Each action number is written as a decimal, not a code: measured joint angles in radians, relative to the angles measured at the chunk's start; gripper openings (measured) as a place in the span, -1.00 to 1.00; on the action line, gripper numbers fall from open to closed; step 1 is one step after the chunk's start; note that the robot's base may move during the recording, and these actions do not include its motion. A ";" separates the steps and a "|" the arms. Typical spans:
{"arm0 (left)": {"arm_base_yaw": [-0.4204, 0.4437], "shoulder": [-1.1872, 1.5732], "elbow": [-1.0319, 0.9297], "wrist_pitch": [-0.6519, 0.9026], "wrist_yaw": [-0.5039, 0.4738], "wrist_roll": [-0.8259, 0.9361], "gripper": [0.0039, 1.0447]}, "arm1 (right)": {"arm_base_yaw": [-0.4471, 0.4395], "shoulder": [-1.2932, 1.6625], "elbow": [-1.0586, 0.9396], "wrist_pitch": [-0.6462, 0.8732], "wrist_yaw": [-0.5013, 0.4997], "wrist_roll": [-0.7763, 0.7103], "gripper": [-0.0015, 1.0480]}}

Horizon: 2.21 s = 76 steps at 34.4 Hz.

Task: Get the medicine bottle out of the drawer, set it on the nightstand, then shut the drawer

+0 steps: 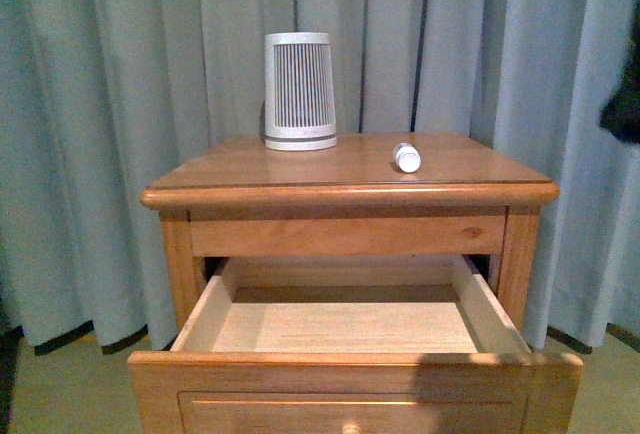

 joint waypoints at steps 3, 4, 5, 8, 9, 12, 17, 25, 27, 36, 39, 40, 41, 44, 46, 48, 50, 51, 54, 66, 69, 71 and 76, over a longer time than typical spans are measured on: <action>0.000 0.000 0.000 0.000 0.000 0.000 0.88 | 0.023 -0.089 -0.125 -0.056 0.009 0.052 0.87; 0.000 0.000 0.000 0.000 0.000 0.000 0.88 | 0.031 -0.102 -0.167 -0.057 -0.004 0.071 0.87; 0.000 0.000 0.000 0.000 0.000 0.000 0.88 | 0.035 -0.103 -0.193 -0.063 -0.013 0.091 0.87; 0.000 0.000 0.000 0.000 0.000 0.000 0.88 | 0.045 -0.074 -0.256 -0.043 -0.050 0.132 0.87; 0.000 0.000 0.000 0.000 0.000 0.000 0.88 | 0.047 -0.060 -0.268 -0.031 -0.057 0.140 0.87; 0.000 0.000 0.000 0.000 0.000 0.000 0.88 | 0.056 0.032 -0.303 0.067 -0.077 0.167 0.87; 0.000 0.000 0.000 0.000 0.000 0.000 0.88 | 0.081 0.243 -0.312 0.298 -0.076 0.162 0.87; 0.000 0.000 0.000 0.000 0.000 0.000 0.88 | 0.108 0.567 -0.263 0.527 -0.066 0.127 0.87; 0.000 0.000 0.000 0.000 0.000 0.000 0.88 | 0.108 0.635 -0.229 0.583 -0.066 0.109 0.87; 0.000 0.000 0.000 0.000 0.000 0.000 0.88 | 0.079 0.872 -0.063 0.711 -0.068 0.014 0.87; 0.000 0.000 0.000 0.000 0.000 0.000 0.88 | 0.065 0.943 0.014 0.734 -0.081 -0.010 0.87; 0.000 0.000 0.000 0.000 0.000 0.000 0.88 | 0.062 0.955 0.033 0.734 -0.082 -0.015 0.87; 0.000 0.000 0.000 0.000 0.000 0.000 0.88 | 0.058 0.966 0.051 0.735 -0.084 -0.021 0.87; 0.000 0.000 0.000 0.000 0.000 0.000 0.88 | 0.038 1.014 0.140 0.721 -0.090 -0.035 0.87; 0.000 0.000 0.000 0.000 0.000 0.000 0.88 | 0.023 1.046 0.208 0.693 -0.100 -0.044 0.87; 0.000 0.000 0.000 0.000 0.000 0.000 0.88 | 0.006 1.077 0.284 0.645 -0.113 -0.051 0.87; 0.000 0.000 0.000 0.000 0.000 0.000 0.88 | -0.013 1.112 0.377 0.588 -0.119 -0.068 0.87; 0.000 0.000 0.000 0.000 0.000 0.000 0.88 | -0.021 1.128 0.416 0.570 -0.119 -0.079 0.87; 0.000 0.000 0.000 0.000 0.000 0.000 0.88 | -0.041 1.169 0.524 0.518 -0.132 -0.124 0.87; 0.000 0.000 0.000 0.000 0.000 0.000 0.88 | -0.070 1.199 0.645 0.445 -0.130 -0.187 0.87; 0.000 0.000 0.000 0.000 0.000 0.000 0.88 | -0.072 1.199 0.640 0.451 -0.132 -0.188 0.87; 0.000 0.000 0.000 0.000 0.000 0.000 0.88 | -0.073 1.199 0.634 0.459 -0.133 -0.190 0.87; 0.000 0.000 0.000 0.000 0.000 0.000 0.88 | -0.079 1.181 0.581 0.479 -0.142 -0.192 0.87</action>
